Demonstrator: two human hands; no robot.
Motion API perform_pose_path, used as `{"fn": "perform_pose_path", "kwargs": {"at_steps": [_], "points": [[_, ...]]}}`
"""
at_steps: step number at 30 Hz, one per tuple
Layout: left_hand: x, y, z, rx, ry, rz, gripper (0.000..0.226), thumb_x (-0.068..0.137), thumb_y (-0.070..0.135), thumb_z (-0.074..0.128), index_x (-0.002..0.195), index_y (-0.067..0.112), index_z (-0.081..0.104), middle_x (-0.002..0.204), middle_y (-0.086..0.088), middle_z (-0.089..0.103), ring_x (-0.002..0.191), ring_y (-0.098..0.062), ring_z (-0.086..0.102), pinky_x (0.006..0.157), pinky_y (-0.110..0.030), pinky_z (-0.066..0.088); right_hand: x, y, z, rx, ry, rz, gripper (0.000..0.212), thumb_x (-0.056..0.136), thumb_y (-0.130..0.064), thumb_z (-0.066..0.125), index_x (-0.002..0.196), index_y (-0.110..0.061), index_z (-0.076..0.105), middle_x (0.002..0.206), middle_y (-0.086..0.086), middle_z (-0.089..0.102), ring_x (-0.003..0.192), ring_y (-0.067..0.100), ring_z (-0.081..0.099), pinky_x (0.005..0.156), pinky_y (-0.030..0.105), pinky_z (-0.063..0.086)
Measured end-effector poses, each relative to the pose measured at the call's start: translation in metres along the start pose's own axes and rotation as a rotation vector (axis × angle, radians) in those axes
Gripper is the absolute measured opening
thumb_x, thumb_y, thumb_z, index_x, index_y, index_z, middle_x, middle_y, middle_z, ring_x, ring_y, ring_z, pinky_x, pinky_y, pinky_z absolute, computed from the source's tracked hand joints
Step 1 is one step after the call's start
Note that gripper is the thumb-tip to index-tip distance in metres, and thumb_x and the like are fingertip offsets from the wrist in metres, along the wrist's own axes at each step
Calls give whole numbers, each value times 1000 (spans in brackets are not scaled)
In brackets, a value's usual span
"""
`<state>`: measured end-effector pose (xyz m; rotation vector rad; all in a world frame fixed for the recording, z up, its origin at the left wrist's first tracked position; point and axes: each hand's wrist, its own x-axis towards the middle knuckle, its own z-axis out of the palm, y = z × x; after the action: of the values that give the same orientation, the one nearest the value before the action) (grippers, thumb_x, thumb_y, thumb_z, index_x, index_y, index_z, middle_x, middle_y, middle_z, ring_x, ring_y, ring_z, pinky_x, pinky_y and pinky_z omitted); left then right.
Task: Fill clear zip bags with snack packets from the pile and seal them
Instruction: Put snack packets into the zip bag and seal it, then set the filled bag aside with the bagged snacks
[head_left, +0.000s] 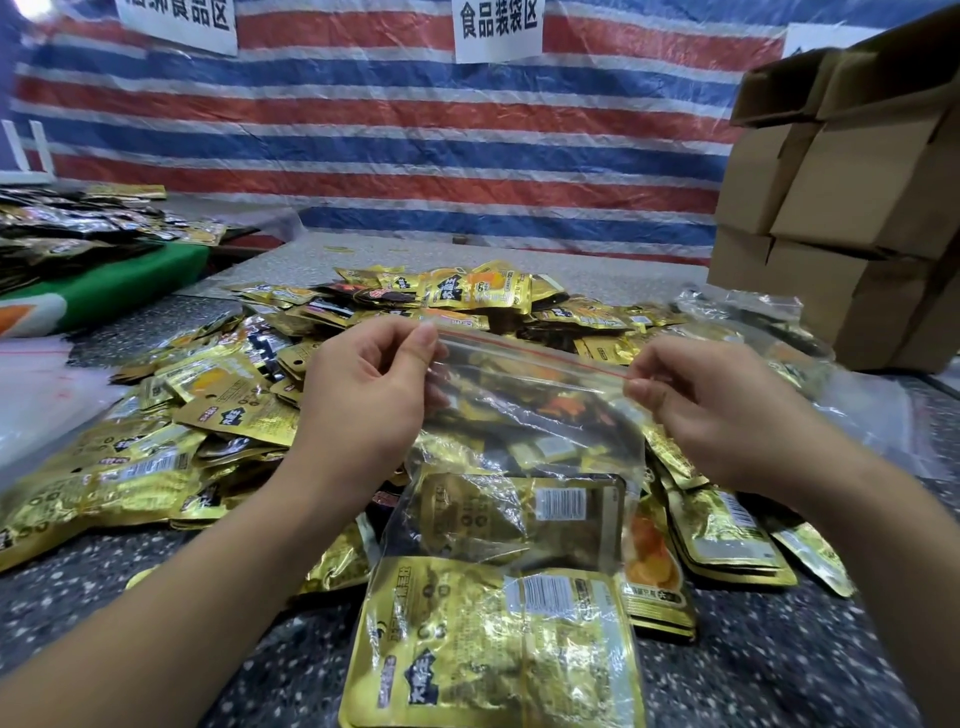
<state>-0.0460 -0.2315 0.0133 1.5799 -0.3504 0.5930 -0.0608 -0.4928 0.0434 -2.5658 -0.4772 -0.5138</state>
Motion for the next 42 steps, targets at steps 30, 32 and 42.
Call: {"fn": "perform_pose_path", "kwargs": {"at_steps": [30, 32, 42], "points": [[-3, 3, 6, -246, 48, -189, 36, 107, 27, 33, 84, 12, 56, 60, -1, 59, 52, -15, 55, 46, -28, 48, -12, 3, 35, 994, -715, 317, 52, 76, -39, 84, 107, 1, 71, 111, 14, 73, 99, 23, 72, 78, 25, 58], [-3, 6, 6, -274, 82, -195, 37, 108, 27, 33, 83, 12, 56, 61, -1, 59, 52, -14, 55, 46, -26, 47, -14, -3, 34, 937, -733, 283, 40, 81, -27, 78, 114, -6, 71, 114, 12, 73, 100, 21, 71, 80, 26, 57], [2, 10, 0, -428, 150, -221, 38, 107, 30, 35, 83, 11, 57, 61, 0, 59, 49, -14, 54, 46, -30, 49, -22, -27, 40, 717, -705, 161, 28, 93, -24, 67, 120, -17, 65, 118, 6, 72, 112, 23, 67, 98, 38, 52]]}}
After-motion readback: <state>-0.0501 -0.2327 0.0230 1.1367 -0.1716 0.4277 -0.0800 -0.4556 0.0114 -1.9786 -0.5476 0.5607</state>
